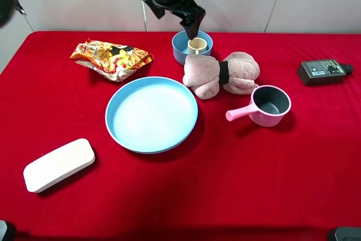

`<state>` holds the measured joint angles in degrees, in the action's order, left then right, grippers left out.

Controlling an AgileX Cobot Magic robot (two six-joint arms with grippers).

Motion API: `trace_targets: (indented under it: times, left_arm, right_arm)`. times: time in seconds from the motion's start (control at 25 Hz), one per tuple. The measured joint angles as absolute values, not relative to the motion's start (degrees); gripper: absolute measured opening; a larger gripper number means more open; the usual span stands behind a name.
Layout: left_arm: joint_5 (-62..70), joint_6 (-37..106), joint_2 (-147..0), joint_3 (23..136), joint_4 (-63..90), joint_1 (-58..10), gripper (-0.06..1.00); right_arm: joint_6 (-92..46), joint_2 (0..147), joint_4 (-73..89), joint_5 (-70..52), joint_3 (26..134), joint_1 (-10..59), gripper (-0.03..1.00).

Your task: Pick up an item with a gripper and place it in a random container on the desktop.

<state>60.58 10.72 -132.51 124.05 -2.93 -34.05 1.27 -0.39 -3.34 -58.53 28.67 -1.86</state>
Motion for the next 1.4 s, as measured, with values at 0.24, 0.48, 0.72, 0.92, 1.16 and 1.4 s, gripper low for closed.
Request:
trace_targets:
  times: [0.24, 0.48, 0.72, 0.92, 1.16, 1.4]
  left_arm:
    - [66.98, 10.16, -127.35, 124.05, -2.99, -34.05, 0.99]
    - [67.08, 10.14, -120.91, 123.67, -2.53, -34.05, 0.99]
    - [67.08, 10.09, -112.3, 117.79, -1.86, -34.05, 0.99]
    - [67.08, 10.09, -103.39, 108.03, -2.88, -34.05, 0.99]
    - [67.08, 10.09, -91.63, 97.45, -2.93, -34.05, 0.99]
    - [67.08, 10.09, -78.67, 85.22, -2.93, -34.05, 0.99]
  right_arm:
    - [1.27, -0.39, -3.34, -58.53, 28.67, -1.86, 0.69]
    - [1.27, -0.39, -3.34, -58.53, 28.67, -1.86, 0.69]
    - [1.27, -0.39, -3.34, -58.53, 28.67, -1.86, 0.69]
    - [1.27, -0.39, -3.34, -58.53, 28.67, -1.86, 0.69]
    - [1.27, -0.39, -3.34, -58.53, 28.67, -1.86, 0.69]
    - [1.27, -0.39, -3.34, -58.53, 28.67, -1.86, 0.69]
